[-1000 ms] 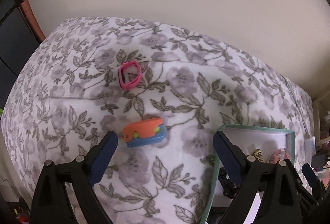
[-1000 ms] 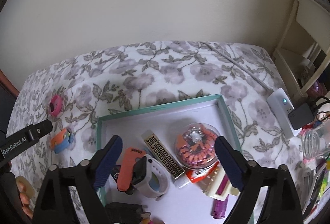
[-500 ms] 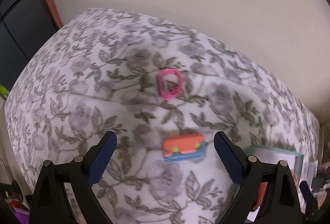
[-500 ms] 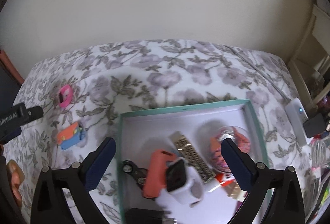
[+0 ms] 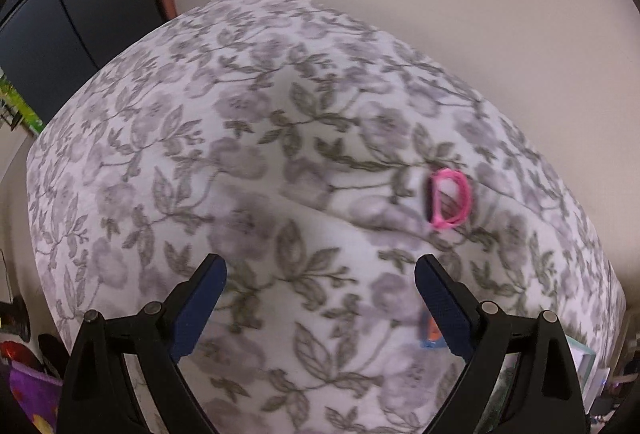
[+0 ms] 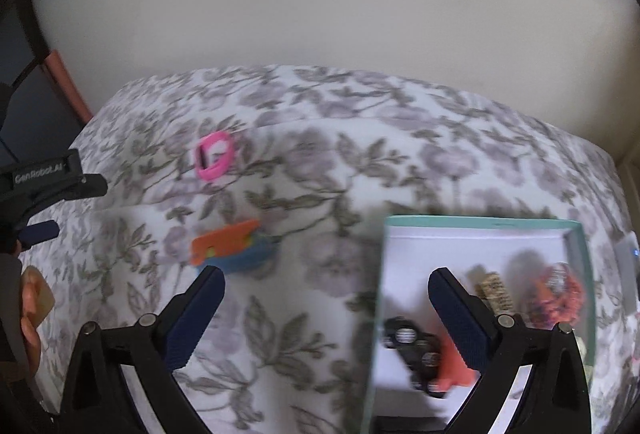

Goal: Organize rigid objects
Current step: 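Move both tools back toward the pink band and orange-and-blue case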

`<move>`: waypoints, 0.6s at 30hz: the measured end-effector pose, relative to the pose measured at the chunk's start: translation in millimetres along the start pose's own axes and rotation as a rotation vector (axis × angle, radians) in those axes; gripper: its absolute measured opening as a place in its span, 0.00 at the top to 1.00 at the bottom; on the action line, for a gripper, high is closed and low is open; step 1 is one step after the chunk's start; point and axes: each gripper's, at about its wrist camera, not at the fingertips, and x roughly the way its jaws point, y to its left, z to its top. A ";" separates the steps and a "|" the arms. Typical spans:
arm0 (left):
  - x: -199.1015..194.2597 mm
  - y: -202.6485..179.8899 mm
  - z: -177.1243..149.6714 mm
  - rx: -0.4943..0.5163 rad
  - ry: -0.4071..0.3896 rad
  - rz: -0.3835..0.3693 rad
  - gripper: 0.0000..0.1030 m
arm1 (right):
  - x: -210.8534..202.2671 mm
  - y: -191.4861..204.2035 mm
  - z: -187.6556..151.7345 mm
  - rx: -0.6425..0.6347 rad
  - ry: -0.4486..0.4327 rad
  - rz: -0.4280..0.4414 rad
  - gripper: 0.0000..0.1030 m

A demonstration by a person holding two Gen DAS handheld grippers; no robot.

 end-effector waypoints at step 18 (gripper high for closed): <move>43.5 -5.7 4.7 0.117 0.081 -0.061 0.07 | 68.7 40.2 -10.3 -0.047 0.070 0.022 0.00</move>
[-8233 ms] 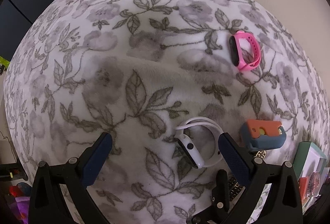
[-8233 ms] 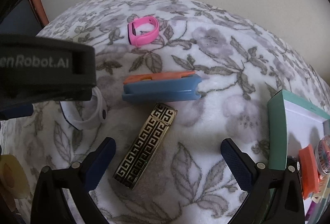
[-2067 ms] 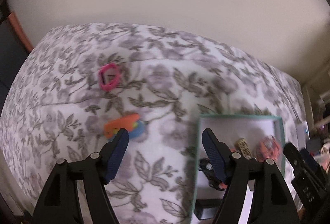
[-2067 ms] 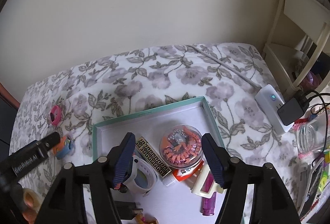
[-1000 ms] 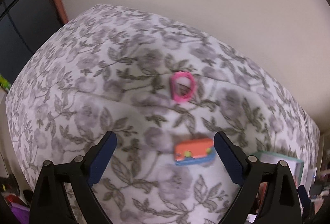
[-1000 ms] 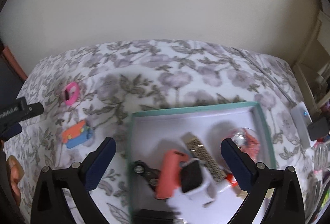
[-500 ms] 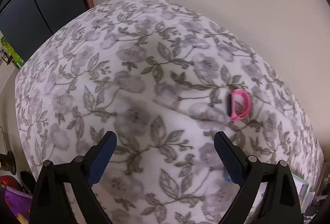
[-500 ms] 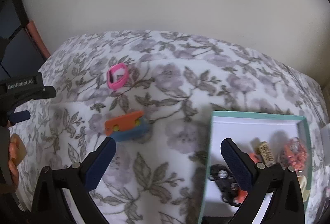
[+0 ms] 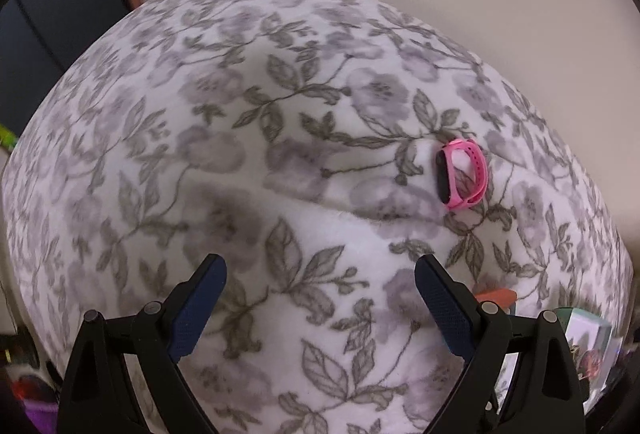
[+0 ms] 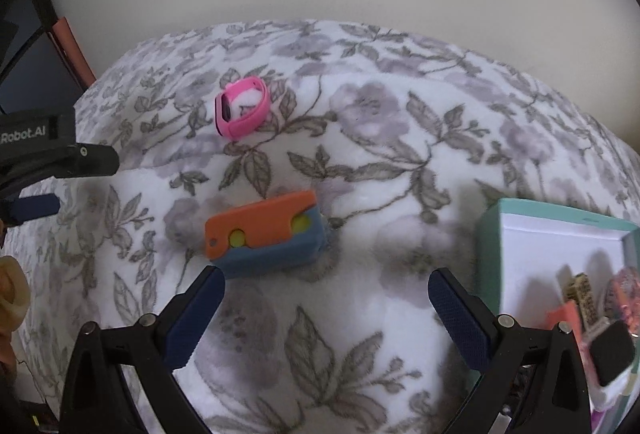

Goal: Organize rigid objects
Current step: 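Move both tools back toward the pink band and orange-and-blue case, then grasp the pink band with the left tool while the right tool grasps the orange-and-blue case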

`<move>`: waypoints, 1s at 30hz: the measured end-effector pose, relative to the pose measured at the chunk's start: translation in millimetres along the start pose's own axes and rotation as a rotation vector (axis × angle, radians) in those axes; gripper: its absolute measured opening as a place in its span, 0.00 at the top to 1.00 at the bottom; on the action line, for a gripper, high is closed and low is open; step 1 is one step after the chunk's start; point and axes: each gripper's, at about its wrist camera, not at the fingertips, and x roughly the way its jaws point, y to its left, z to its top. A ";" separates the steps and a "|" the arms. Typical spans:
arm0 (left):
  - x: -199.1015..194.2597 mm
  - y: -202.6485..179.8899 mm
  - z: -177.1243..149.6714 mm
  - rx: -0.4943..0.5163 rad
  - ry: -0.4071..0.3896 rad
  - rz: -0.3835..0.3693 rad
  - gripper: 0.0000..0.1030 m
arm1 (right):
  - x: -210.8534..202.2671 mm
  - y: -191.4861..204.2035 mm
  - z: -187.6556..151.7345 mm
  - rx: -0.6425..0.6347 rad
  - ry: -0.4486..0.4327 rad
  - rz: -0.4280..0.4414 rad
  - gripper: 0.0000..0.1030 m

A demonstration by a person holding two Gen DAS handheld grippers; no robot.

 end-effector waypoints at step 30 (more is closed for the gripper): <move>57.1 -68.4 42.4 0.172 -0.018 -0.141 0.31 | 19.0 -4.3 16.6 0.034 -0.063 0.009 0.35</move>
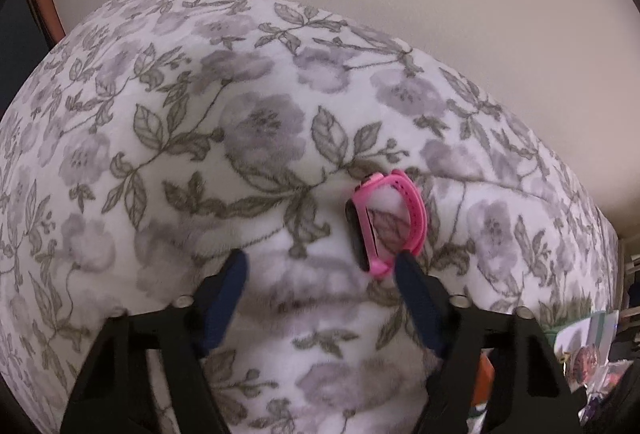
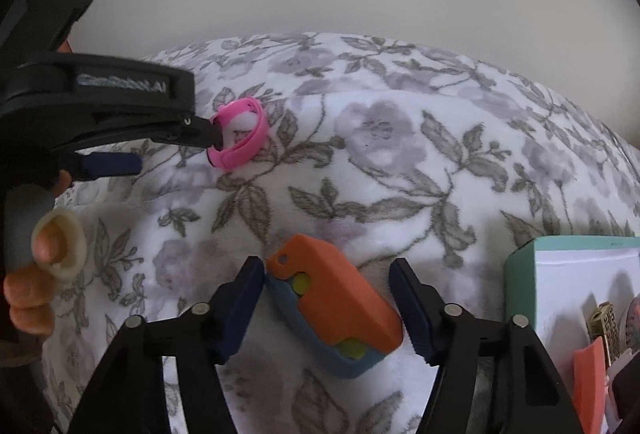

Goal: Organize rigid objects
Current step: 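Grasp the pink band with the left tool while the right tool grasps the orange-and-blue case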

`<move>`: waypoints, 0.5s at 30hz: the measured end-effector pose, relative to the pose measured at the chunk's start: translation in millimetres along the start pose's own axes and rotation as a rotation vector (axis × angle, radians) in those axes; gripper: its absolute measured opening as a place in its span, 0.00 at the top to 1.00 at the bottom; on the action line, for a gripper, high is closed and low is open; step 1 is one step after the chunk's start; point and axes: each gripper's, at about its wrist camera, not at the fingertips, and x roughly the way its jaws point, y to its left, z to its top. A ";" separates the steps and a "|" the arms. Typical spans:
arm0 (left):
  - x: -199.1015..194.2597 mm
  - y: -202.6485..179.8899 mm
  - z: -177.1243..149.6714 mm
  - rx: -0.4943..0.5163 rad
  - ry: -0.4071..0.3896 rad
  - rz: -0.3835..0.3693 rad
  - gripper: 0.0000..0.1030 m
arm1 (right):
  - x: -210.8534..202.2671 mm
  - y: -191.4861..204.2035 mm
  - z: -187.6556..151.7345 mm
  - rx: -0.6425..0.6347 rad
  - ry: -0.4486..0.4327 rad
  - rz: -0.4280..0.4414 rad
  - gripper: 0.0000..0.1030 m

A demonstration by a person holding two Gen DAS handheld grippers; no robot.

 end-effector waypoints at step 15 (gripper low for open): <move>14.1 -25.4 -3.5 0.095 -0.025 0.042 0.87 | -8.6 -15.3 -9.8 0.020 0.018 0.009 0.48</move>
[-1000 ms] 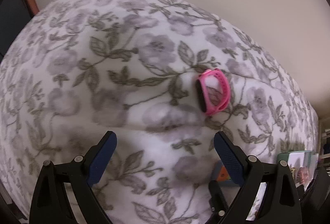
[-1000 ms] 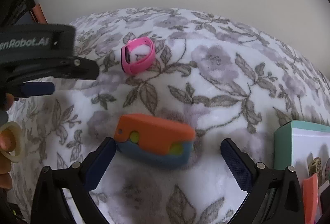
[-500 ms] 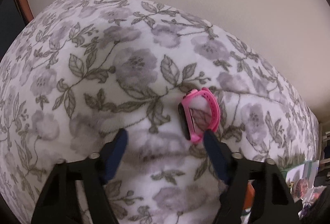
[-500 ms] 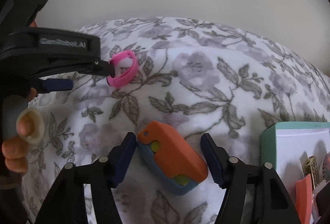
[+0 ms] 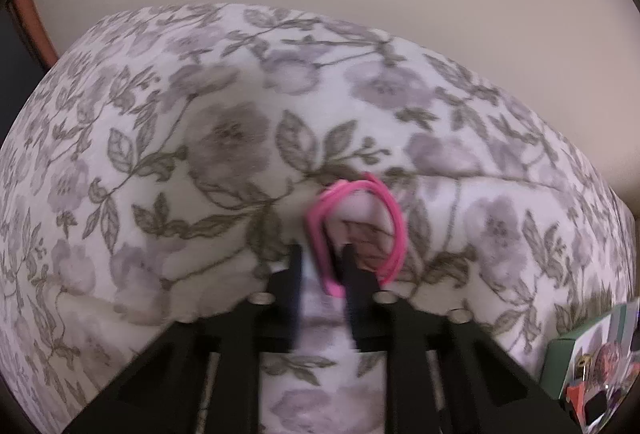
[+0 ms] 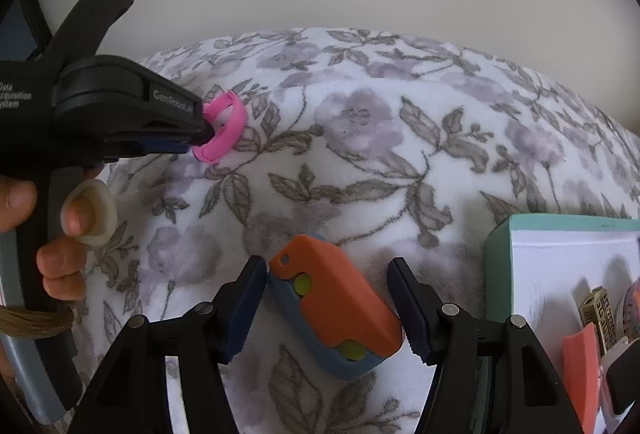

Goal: Organize rigid objects
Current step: 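Grasp the pink band with the left tool while the right tool grasps the orange-and-blue case, then carry the pink band with the left tool into the tray while the right tool carries the case there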

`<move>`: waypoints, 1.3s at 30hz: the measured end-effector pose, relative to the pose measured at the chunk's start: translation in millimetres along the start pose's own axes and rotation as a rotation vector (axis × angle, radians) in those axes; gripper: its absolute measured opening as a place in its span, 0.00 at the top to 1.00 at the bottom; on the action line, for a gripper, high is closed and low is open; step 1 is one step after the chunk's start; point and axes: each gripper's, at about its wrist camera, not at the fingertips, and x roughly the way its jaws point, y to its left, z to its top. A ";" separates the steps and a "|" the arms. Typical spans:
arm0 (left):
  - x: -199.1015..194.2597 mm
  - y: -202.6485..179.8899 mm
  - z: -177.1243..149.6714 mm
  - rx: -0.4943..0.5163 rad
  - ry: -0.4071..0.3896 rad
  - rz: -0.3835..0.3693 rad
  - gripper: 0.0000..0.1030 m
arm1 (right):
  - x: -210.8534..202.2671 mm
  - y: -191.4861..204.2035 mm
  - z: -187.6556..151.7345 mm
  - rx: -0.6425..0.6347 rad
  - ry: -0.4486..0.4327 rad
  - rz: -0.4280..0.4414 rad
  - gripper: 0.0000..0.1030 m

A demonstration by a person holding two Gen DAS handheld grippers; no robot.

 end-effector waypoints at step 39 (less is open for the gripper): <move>-47.2 43.0 -92.6 -0.042 0.122 0.019 1.00 | -30.6 -3.1 -49.3 -0.060 0.207 -0.116 0.57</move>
